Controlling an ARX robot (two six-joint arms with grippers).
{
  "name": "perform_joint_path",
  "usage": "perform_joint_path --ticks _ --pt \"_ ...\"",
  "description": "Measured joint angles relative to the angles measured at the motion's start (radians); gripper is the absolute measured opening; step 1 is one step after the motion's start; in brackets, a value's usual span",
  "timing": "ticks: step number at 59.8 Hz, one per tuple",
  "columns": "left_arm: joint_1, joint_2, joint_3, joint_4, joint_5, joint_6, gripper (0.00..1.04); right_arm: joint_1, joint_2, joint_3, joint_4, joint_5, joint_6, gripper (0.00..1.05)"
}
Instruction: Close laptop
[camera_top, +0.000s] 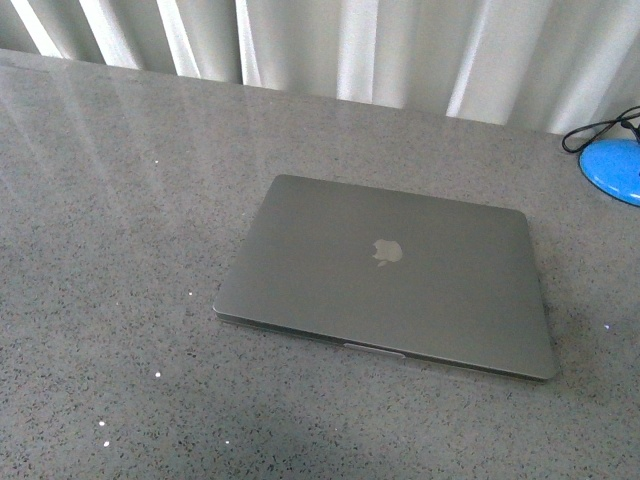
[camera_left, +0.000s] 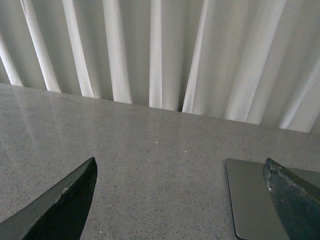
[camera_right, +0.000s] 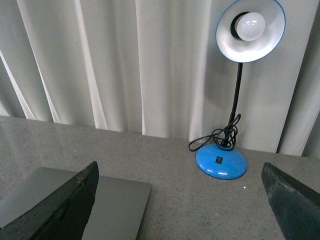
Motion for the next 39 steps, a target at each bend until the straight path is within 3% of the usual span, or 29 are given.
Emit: perform_joint_path --ticks 39 --pt "0.0 0.0 0.0 0.0 0.0 0.0 0.98 0.0 0.0 0.0 0.0 0.0 0.0 0.95"
